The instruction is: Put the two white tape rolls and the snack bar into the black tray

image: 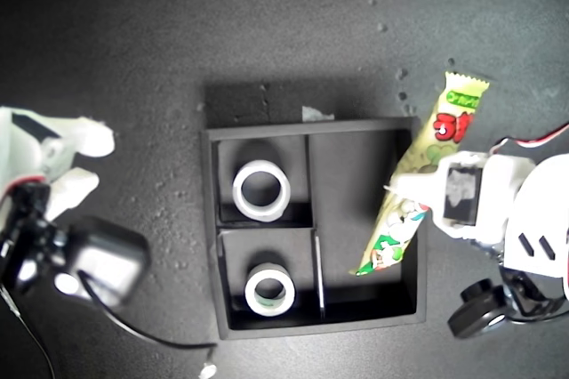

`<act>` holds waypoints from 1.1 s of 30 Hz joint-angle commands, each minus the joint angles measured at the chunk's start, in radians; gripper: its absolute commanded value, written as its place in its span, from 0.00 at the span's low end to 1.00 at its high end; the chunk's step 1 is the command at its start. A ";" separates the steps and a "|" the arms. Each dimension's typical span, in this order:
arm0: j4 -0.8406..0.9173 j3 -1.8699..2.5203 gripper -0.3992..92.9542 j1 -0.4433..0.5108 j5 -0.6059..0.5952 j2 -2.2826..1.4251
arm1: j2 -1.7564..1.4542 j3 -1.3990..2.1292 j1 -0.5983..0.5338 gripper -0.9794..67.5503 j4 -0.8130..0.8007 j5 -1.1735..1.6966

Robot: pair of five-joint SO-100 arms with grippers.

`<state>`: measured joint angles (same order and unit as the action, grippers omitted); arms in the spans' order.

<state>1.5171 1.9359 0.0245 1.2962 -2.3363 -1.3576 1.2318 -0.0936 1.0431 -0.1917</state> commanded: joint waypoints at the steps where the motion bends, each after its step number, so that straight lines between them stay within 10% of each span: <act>1: -0.107 0.327 0.02 0.021 0.049 -0.365 | 0.005 -0.078 -0.029 0.01 0.005 0.014; 4: -0.170 0.552 0.01 0.051 0.072 -0.615 | 0.009 -0.061 -0.057 0.02 -0.008 0.014; 12: -0.152 0.905 0.01 0.104 0.137 -1.048 | 0.087 -0.057 -0.087 0.44 -0.015 -0.041; 17: -0.149 0.940 0.01 0.115 0.127 -1.049 | 0.075 -0.147 -0.071 0.47 0.120 -0.081; 20: -0.112 0.946 0.01 0.115 0.127 -1.049 | 0.074 -0.296 -0.051 0.37 0.287 -0.175; 23: -0.106 0.965 0.01 0.120 0.106 -1.049 | 0.074 -0.454 -0.025 0.03 0.480 -0.388; 33: -0.276 1.166 0.00 0.098 0.034 -1.049 | -0.077 -0.509 -0.072 0.01 0.756 -0.966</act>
<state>1.2855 3.0557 0.1304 1.3468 -3.3395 -1.3330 0.6780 -0.1549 1.7825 -1.0201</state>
